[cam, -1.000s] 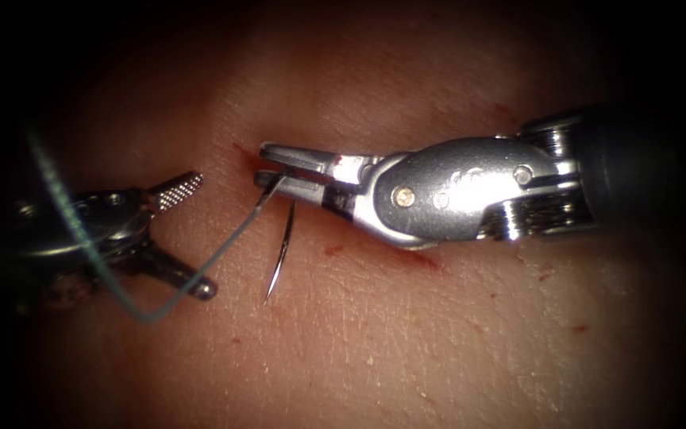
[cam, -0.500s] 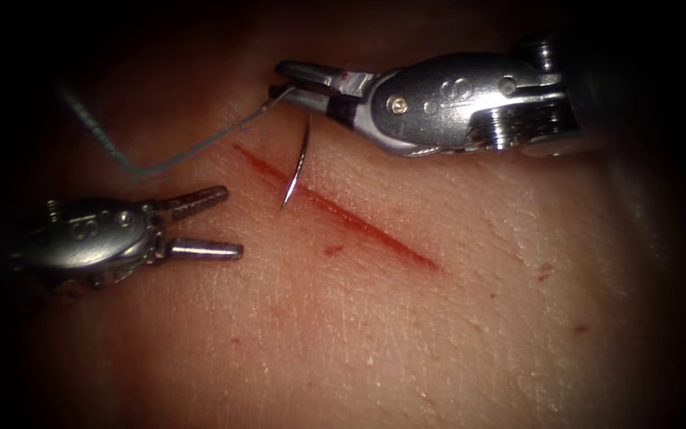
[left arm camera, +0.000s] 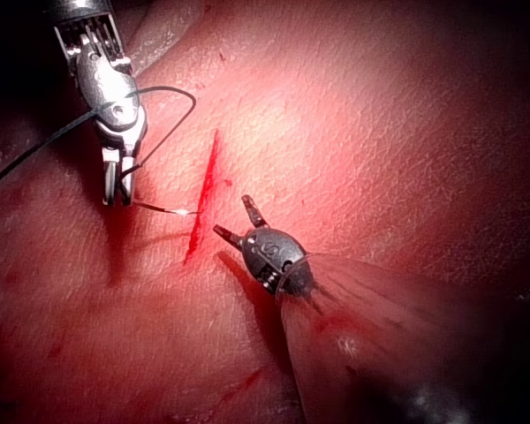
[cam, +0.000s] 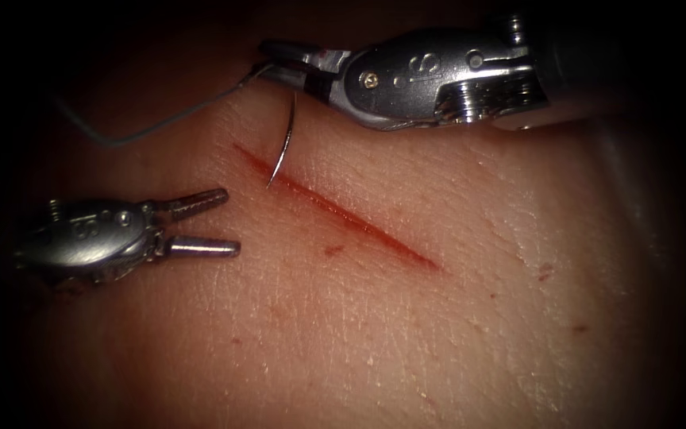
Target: Wound Closure
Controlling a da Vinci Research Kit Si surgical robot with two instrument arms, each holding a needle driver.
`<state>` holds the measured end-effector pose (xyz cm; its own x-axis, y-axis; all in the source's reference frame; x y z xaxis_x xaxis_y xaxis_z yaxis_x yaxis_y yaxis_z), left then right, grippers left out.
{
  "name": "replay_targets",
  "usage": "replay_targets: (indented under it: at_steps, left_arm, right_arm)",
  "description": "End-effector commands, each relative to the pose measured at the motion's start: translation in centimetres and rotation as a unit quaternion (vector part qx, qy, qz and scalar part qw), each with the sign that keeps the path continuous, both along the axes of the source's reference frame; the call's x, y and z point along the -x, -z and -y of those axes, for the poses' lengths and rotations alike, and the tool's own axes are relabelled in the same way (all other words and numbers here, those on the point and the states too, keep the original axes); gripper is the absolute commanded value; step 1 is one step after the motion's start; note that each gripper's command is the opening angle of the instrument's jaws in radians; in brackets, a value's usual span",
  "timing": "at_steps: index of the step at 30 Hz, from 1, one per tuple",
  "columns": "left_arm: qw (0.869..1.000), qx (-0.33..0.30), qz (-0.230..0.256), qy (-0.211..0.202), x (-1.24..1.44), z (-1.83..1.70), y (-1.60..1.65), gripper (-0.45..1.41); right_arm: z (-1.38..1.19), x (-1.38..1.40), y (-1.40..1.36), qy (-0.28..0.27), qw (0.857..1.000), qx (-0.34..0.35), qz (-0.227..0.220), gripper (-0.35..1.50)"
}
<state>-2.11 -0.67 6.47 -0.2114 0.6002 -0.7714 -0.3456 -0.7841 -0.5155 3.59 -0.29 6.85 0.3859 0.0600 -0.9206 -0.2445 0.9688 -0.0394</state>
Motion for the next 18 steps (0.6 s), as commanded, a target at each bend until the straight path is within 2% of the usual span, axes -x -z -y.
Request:
replay_targets:
  at_steps: [1,18]
  left_arm:
    - [1.000,-0.001,0.001,-0.001,0.05,0.06,-0.07,0.31]
    - [1.000,-0.001,0.002,-0.002,0.05,0.06,-0.07,0.34]
  right_arm:
    - [0.03,-0.06,-0.05,0.001,1.000,0.000,-0.001,-0.35]
    - [0.03,-0.06,-0.05,0.002,1.000,0.000,-0.002,-0.35]
